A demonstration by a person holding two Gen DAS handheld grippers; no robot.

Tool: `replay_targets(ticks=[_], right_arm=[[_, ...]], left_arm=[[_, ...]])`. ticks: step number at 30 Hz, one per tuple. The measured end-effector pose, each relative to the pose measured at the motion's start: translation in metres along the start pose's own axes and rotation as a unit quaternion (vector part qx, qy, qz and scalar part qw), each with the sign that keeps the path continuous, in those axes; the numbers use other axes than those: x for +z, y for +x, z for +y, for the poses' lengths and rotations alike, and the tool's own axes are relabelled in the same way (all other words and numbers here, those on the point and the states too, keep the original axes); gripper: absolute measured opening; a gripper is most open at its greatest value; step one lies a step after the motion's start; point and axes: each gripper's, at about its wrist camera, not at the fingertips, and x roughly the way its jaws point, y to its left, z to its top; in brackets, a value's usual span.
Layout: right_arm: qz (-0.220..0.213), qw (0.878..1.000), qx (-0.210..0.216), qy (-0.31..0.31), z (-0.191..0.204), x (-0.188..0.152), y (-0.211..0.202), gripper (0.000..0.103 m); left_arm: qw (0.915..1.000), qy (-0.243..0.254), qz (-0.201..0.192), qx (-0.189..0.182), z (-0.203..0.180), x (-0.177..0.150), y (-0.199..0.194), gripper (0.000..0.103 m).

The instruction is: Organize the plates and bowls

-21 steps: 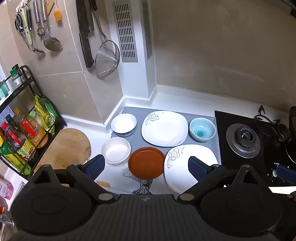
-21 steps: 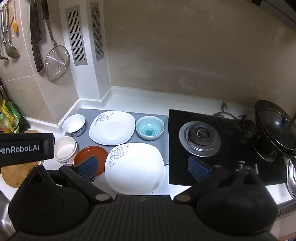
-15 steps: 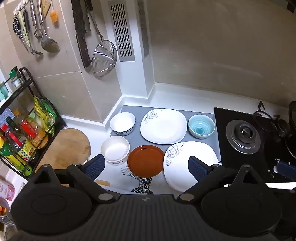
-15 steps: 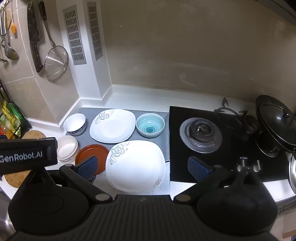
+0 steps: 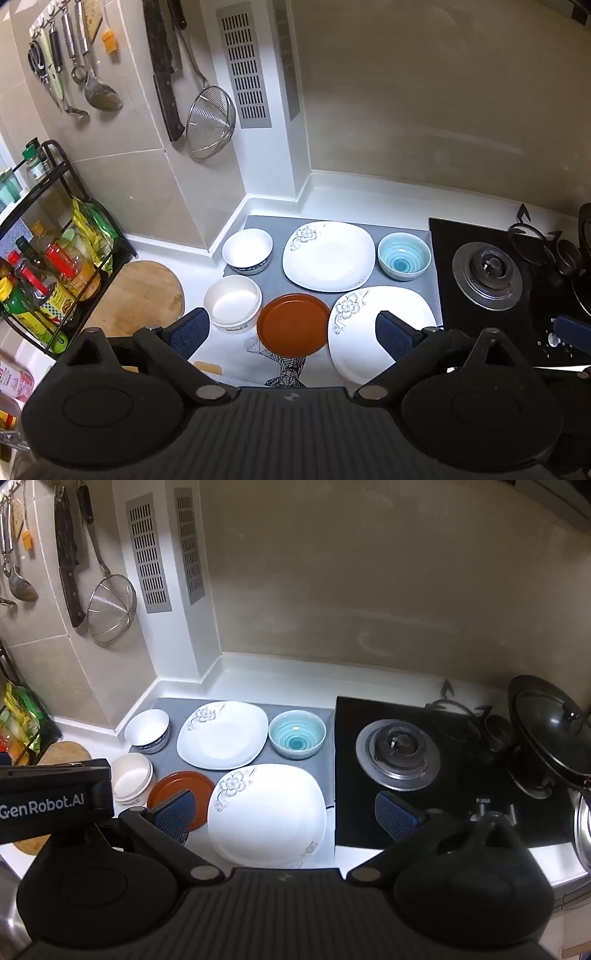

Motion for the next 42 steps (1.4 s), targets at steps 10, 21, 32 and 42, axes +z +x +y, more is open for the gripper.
replay_targets(ticks=[10,21,32,42], right_arm=[[-0.009,1.000,-0.013,-0.024,0.013,0.007,0.000,0.103],[0.011,1.000,0.003,-0.010,0.006,0.007,0.003,0.103],[0.014,1.000,0.009,-0.005,0.000,0.000,-0.001,0.103],[0.020,1.000,0.009,0.001,-0.002,-0.005,-0.001,0.103]], left_arm=[[1.0000,0.005,-0.005,0.003,-0.001,-0.002,0.001,0.097],[1.0000,0.001,-0.006,0.003,-0.004,-0.006,-0.002,0.097],[0.9999,0.004,-0.009,0.009,-0.011,-0.012,-0.007,0.097],[0.9999,0.008,-0.004,0.007,-0.014,-0.017,-0.005,0.097]])
